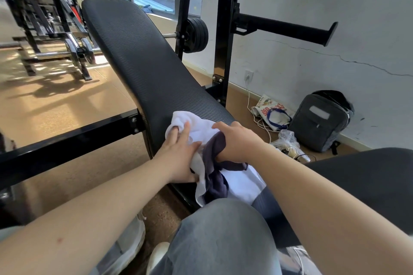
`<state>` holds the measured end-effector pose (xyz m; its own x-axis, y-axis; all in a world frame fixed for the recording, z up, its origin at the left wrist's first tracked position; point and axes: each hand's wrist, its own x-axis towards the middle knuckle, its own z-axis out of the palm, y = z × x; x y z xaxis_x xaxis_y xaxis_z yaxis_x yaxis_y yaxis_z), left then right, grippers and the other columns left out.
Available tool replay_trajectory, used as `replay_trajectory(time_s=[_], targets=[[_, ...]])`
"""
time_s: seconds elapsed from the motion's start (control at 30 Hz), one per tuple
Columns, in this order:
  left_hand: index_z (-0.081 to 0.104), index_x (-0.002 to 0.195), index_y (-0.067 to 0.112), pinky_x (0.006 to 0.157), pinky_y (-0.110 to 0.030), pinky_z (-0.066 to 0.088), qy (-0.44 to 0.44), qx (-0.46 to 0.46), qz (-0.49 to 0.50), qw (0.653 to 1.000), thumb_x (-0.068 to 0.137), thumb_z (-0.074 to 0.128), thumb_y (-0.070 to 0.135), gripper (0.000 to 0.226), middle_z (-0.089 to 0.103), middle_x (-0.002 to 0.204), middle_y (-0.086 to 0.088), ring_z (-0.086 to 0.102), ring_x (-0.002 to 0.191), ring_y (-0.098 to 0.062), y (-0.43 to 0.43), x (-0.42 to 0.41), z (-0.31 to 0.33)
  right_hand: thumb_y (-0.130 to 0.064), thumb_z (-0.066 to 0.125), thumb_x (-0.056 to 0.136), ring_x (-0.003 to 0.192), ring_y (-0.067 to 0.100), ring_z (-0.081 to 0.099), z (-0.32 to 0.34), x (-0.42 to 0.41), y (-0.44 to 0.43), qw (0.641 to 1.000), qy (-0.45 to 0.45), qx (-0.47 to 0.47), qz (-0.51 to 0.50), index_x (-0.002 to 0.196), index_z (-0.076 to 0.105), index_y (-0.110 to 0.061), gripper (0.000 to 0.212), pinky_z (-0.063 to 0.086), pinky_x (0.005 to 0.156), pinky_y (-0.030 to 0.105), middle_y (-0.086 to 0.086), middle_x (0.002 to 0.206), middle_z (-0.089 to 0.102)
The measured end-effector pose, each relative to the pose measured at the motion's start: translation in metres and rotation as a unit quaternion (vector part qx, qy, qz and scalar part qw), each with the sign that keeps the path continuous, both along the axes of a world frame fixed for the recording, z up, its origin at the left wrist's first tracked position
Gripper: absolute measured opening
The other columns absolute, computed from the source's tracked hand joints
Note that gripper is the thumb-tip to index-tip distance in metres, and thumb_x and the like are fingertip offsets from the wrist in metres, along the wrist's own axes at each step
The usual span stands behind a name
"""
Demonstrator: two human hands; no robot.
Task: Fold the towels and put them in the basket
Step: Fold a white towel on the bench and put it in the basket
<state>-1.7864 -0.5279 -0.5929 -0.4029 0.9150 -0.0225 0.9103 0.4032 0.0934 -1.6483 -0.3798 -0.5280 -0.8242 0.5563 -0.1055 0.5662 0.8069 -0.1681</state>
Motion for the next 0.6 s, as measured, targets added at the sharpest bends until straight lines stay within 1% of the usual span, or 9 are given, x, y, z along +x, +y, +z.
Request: replay_trajectory(time_s=[0.07,0.13,0.2,0.3,0.37,0.4,0.43,0.5,0.6], targets=[[0.054,0.131,0.035,0.119,-0.048,0.024,0.048,0.044,0.005,0.998,0.078,0.065,0.052,0.056,-0.015,0.167,-0.008,-0.007,0.151,-0.039,-0.001,-0.004,-0.006,-0.048,0.079,0.066,0.106,0.032,0.049,0.006,0.003,0.003,0.997,-0.065,0.034,-0.029,0.122,0.050,-0.040,0.063,0.051,0.089,0.049,0.001,0.115,0.043],[0.063,0.109,0.032,0.111,-0.041,0.030,0.070,0.108,0.021,0.992,0.086,0.059,0.030,0.023,0.000,0.169,-0.006,0.005,0.149,-0.033,-0.002,-0.009,-0.010,-0.037,0.082,0.066,0.110,0.030,0.044,0.009,0.007,0.006,0.983,-0.146,0.096,-0.053,0.111,0.056,-0.027,0.053,0.047,0.085,0.047,0.002,0.107,0.045],[0.065,0.101,0.028,0.106,-0.041,0.033,0.072,0.138,0.040,0.987,0.086,0.056,0.019,0.018,0.013,0.167,-0.005,0.015,0.145,-0.032,0.000,-0.013,-0.013,-0.030,0.086,0.066,0.103,0.029,0.052,0.010,0.012,0.009,0.967,-0.221,0.109,-0.066,0.091,0.057,-0.015,0.040,0.050,0.084,0.043,0.003,0.099,0.055],[0.063,0.105,0.023,0.096,-0.042,0.040,0.037,0.164,0.095,0.981,0.086,0.053,0.019,0.021,0.033,0.157,-0.004,0.032,0.135,-0.034,0.005,-0.018,-0.009,-0.020,0.081,0.075,0.089,0.031,0.068,0.013,0.012,0.008,0.945,-0.324,0.035,-0.025,0.072,0.061,-0.012,0.021,0.058,0.088,0.042,0.006,0.086,0.066],[0.058,0.099,0.024,0.080,-0.037,0.040,-0.026,0.212,0.130,0.968,0.085,0.052,0.020,0.015,0.051,0.134,-0.002,0.047,0.119,-0.032,0.009,-0.017,-0.001,-0.016,0.070,0.082,0.087,0.030,0.068,0.013,0.008,0.008,0.959,-0.282,0.017,-0.004,0.078,0.067,-0.010,0.008,0.058,0.091,0.044,0.008,0.088,0.069],[0.055,0.093,0.025,0.073,-0.034,0.038,-0.069,0.247,0.147,0.955,0.085,0.051,0.022,0.009,0.055,0.116,0.001,0.052,0.106,-0.030,0.010,-0.017,0.005,-0.018,0.065,0.084,0.092,0.031,0.067,0.012,0.006,0.008,0.975,-0.222,0.008,0.000,0.091,0.069,-0.009,0.012,0.057,0.094,0.045,0.009,0.098,0.071],[0.053,0.087,0.025,0.067,-0.032,0.035,-0.115,0.277,0.164,0.940,0.085,0.049,0.026,0.005,0.054,0.099,0.005,0.054,0.094,-0.026,0.011,-0.016,0.012,-0.019,0.062,0.085,0.100,0.031,0.065,0.011,0.004,0.008,0.989,-0.147,0.003,0.001,0.110,0.069,-0.011,0.027,0.056,0.096,0.045,0.009,0.112,0.068],[0.052,0.083,0.023,0.057,-0.028,0.032,-0.192,0.312,0.203,0.908,0.087,0.046,0.028,0.009,0.052,0.083,0.010,0.051,0.076,-0.017,0.013,-0.014,0.022,-0.025,0.062,0.085,0.118,0.031,0.055,0.007,0.000,0.004,0.999,-0.012,-0.039,-0.008,0.141,0.051,-0.024,0.057,0.051,0.098,0.045,0.006,0.135,0.052],[0.052,0.080,0.026,0.054,-0.027,0.032,-0.283,0.365,0.242,0.854,0.087,0.047,0.016,0.013,0.059,0.082,0.004,0.052,0.072,-0.011,0.019,-0.007,0.034,-0.041,0.072,0.077,0.124,0.032,0.048,0.000,-0.005,-0.001,0.995,0.055,-0.086,0.007,0.153,0.027,-0.037,0.088,0.049,0.096,0.045,0.004,0.144,0.038]])
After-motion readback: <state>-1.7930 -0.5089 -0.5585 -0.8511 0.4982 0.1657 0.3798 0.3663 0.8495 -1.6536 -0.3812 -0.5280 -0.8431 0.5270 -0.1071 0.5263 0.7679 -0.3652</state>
